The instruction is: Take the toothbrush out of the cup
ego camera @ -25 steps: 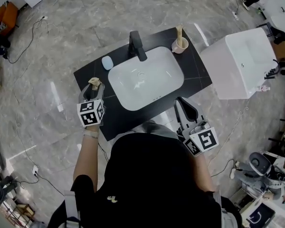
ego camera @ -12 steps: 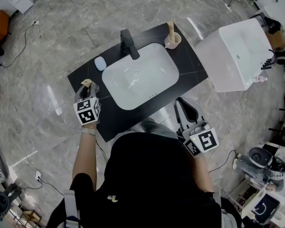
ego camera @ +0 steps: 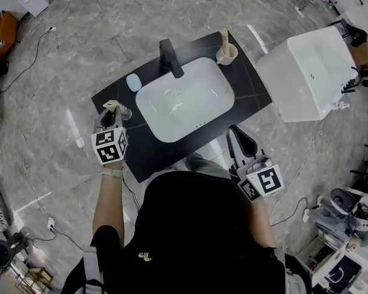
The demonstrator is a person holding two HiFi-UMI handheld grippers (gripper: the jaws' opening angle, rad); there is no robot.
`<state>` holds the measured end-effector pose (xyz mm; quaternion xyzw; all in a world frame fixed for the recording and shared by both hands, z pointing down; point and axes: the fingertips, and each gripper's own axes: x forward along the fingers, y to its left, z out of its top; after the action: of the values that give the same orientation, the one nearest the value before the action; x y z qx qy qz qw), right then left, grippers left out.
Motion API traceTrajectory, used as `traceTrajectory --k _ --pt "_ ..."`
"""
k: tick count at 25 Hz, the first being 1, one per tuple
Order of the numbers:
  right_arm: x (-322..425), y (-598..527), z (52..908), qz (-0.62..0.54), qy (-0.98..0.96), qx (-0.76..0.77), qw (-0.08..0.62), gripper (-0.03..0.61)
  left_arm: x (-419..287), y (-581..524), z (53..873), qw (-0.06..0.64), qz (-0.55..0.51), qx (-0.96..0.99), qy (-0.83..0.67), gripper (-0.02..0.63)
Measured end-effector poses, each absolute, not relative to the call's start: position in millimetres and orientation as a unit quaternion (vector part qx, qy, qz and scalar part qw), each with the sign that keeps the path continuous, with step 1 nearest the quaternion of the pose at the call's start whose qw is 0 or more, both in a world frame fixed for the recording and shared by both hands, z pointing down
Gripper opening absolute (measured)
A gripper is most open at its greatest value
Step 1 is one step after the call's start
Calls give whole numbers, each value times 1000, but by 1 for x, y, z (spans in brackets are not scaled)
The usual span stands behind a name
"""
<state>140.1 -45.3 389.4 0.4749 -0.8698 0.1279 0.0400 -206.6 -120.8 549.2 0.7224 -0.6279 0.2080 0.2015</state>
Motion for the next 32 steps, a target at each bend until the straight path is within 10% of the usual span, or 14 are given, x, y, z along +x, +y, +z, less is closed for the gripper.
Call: traceTrajectory --k 32 --pt "113 -113 403 143 -904 403 24 46 -132 -83 419 186 111 778 -589 43"
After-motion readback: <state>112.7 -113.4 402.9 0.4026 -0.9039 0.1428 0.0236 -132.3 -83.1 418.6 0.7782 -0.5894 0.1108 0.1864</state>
